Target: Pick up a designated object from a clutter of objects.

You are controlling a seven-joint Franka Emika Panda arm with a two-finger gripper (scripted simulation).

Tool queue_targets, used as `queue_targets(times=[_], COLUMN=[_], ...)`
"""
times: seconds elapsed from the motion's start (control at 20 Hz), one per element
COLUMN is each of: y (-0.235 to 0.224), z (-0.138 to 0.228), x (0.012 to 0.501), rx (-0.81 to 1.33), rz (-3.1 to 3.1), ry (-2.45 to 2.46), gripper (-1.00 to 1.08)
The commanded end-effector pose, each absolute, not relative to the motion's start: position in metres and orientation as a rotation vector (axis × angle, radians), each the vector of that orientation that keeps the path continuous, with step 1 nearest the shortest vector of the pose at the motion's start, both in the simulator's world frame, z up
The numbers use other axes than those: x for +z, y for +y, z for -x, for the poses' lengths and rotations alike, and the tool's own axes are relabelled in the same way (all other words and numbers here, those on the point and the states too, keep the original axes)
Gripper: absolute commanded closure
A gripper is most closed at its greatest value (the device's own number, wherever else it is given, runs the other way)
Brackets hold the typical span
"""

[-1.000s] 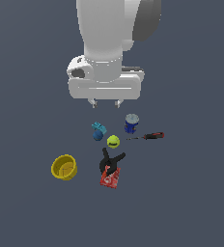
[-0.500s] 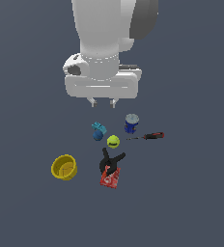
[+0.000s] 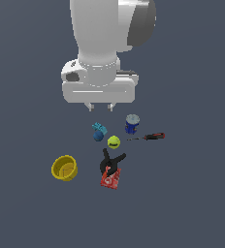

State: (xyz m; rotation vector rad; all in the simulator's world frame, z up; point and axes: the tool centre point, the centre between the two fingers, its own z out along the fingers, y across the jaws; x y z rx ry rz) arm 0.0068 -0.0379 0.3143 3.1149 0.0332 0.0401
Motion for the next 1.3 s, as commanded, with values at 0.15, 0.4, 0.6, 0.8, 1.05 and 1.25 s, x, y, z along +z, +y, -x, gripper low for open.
queue_targets(times=[0.15,0.4,0.6,0.8,1.05,1.25], y=[-0.052,-0.069,-0.084,-0.099,-0.117,-0.130], z=[-0.016,-0.026,-0.035,-0.043,-0.051,-0.057], x=[0.299,0.279,0.260,0.241,0.217,0.197], rx=[0.035,0.022,0.004,-0.020,-0.055,-0.088], rz=[-3.076,-3.015,-2.953,-2.882,-2.784,-2.697], ry=[0.176,0.364,0.533,0.701,0.908,1.072], gripper=[-0.20,-0.20,-0.20,-0.20,-0.20,-0.20])
